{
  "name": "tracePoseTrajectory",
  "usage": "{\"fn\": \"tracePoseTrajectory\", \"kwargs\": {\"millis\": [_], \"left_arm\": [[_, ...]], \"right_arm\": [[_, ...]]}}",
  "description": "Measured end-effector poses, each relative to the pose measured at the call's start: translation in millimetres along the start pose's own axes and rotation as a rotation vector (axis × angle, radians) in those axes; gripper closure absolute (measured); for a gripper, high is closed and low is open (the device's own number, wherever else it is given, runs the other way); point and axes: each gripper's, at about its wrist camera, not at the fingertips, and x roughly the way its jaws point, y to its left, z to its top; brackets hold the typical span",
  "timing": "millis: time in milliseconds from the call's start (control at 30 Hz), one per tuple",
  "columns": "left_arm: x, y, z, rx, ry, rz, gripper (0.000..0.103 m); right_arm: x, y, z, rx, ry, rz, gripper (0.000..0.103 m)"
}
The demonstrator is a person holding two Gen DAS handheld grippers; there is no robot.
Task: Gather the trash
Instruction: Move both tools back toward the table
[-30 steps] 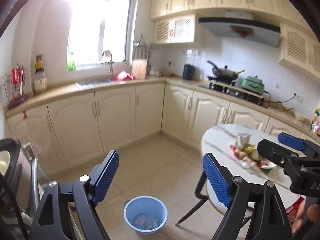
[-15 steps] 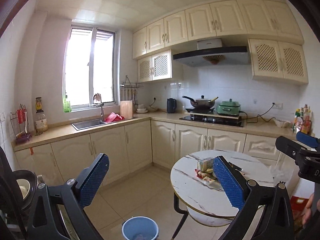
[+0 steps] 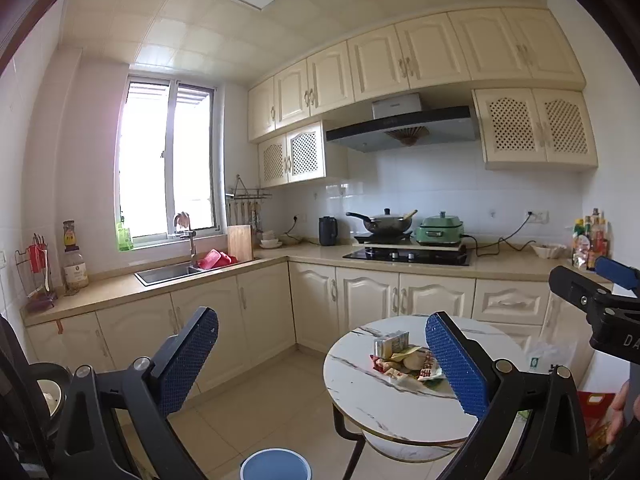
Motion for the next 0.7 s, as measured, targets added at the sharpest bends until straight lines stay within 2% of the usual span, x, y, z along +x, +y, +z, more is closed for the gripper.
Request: {"fn": "tracePoseTrajectory", "kwargs": {"millis": [433,700], "left_arm": [[31,-2,27,-0.006,0.023,0.004,0.001],[54,-1,27,-0.003,0.048,0.005,0.001]], "right_arm": [[6,-3,-3,0.007,0.009,-0.01,0.0],[17,-16,-9,0.021,0.029,-0.034,0.0]]}}
